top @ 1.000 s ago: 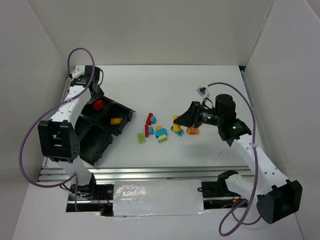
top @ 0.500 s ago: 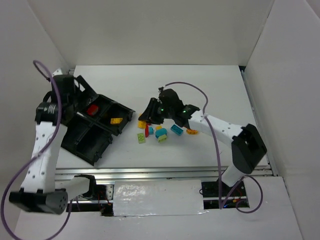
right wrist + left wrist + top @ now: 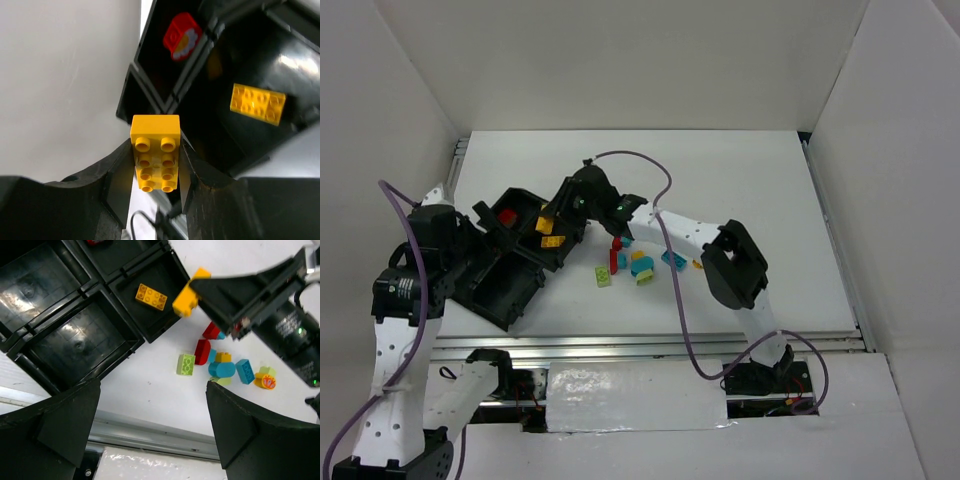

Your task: Sort the legos into containers by color

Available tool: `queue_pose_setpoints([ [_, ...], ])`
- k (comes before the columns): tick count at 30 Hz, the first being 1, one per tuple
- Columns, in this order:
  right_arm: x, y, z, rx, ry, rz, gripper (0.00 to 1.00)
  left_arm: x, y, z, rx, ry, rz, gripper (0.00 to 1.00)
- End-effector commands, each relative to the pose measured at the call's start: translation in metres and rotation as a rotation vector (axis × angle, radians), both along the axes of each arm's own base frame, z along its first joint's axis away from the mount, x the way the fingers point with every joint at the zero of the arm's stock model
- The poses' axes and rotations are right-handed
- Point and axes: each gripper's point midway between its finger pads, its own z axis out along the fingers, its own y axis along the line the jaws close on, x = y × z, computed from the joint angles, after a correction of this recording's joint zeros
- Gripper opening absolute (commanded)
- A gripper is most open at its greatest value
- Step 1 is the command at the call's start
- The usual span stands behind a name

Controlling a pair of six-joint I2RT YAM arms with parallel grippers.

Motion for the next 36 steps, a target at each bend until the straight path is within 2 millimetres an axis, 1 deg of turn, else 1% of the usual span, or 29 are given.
queue_pose_setpoints([
  [1,0.017,0.016,0.009,0.008,-0.035,-0.02,0.19,-0.01,0.002,0.009,0.049,-0.016,-0.028,1.0],
  [2,0.02,0.02,0.015,0.018,-0.047,-0.014,0.24,-0.012,0.003,0.014,0.061,-0.022,-0.03,0.99],
  [4,0.024,0.024,0.007,0.003,-0.05,-0.005,0.3,-0.013,0.006,0.018,0.084,-0.029,-0.024,1.0],
  [5,0.025,0.027,0.015,0.005,-0.062,0.002,0.34,-0.014,0.006,0.021,0.09,-0.034,-0.027,0.99],
  [6,0.025,0.028,0.013,-0.002,-0.06,0.009,0.39,-0.014,0.006,0.023,0.096,-0.037,-0.025,1.0],
  [7,0.025,0.029,0.007,-0.015,-0.053,0.013,0.61,-0.013,0.007,0.024,0.1,-0.037,-0.025,1.0],
  [9,0.026,0.03,0.01,-0.02,-0.067,0.022,0.82,-0.012,0.005,0.026,0.101,-0.044,-0.034,1.0],
  [10,0.026,0.028,0.013,-0.021,-0.074,0.02,0.97,-0.011,0.004,0.027,0.098,-0.045,-0.038,1.0],
  [14,0.024,0.02,0.031,-0.02,-0.128,0.038,1.0,-0.007,0.002,0.032,0.096,-0.055,-0.048,0.99],
  [15,0.026,0.012,0.049,-0.003,-0.153,0.034,0.99,-0.006,0.001,0.034,0.098,-0.061,-0.053,1.0],
  [17,0.025,-0.002,0.049,-0.03,-0.175,0.033,1.0,-0.002,-0.002,0.034,0.096,-0.062,-0.07,0.99],
  [18,0.027,-0.017,0.073,-0.019,-0.216,0.005,0.99,0.0,-0.003,0.034,0.098,-0.065,-0.078,0.99],
  [19,0.025,-0.029,0.059,-0.069,-0.213,0.0,1.0,0.003,-0.007,0.029,0.091,-0.053,-0.099,1.0],
  [20,0.023,-0.044,0.076,-0.072,-0.238,-0.018,1.0,0.004,-0.01,0.028,0.091,-0.053,-0.122,0.99],
  [22,0.026,-0.079,0.055,-0.193,-0.208,-0.077,1.0,0.011,-0.022,0.018,0.068,-0.034,-0.185,1.0],
  [23,0.021,-0.096,0.065,-0.214,-0.213,-0.105,1.0,0.014,-0.025,0.014,0.067,-0.021,-0.208,1.0],
  [24,0.021,-0.125,0.039,-0.318,-0.165,-0.159,1.0,0.016,-0.027,0.005,0.064,-0.001,-0.223,1.0],
  [25,0.018,-0.141,0.032,-0.36,-0.15,-0.182,1.0,0.021,-0.032,-0.001,0.054,0.017,-0.244,0.99],
  [26,0.011,-0.157,0.042,-0.368,-0.158,-0.203,1.0,0.023,-0.038,-0.006,0.035,0.035,-0.266,1.0],
  [27,0.003,-0.181,0.016,-0.447,-0.114,-0.224,1.0,0.026,-0.041,-0.015,0.026,0.061,-0.277,0.99],
  [28,-0.005,-0.196,0.029,-0.443,-0.127,-0.25,1.0,0.031,-0.046,-0.016,0.012,0.052,-0.285,1.0],
  [29,-0.01,-0.209,0.024,-0.468,-0.116,-0.27,1.0,0.033,-0.049,-0.02,0.011,0.061,-0.287,1.0],
  [30,-0.021,-0.229,0.005,-0.524,-0.079,-0.298,1.0,0.037,-0.052,-0.027,0.013,0.083,-0.289,1.0],
  [31,-0.028,-0.243,0.019,-0.504,-0.096,-0.324,1.0,0.037,-0.065,-0.03,0.017,0.089,-0.325,1.0],
  [32,-0.034,-0.252,0.018,-0.508,-0.095,-0.332,1.0,0.039,-0.07,-0.034,0.015,0.106,-0.32,0.99],
  [33,-0.043,-0.263,0.006,-0.528,-0.079,-0.334,1.0,0.044,-0.075,-0.041,0.035,0.135,-0.31,0.99],
  [34,-0.048,-0.272,0.02,-0.502,-0.107,-0.347,1.0,0.041,-0.091,-0.046,0.033,0.156,-0.337,0.99],
  [35,-0.055,-0.28,0.013,-0.523,-0.101,-0.346,1.0,0.044,-0.093,-0.051,0.06,0.168,-0.319,0.99],
  [36,-0.059,-0.286,0.015,-0.527,-0.104,-0.355,1.0,0.043,-0.105,-0.062,0.071,0.205,-0.342,0.99],
])
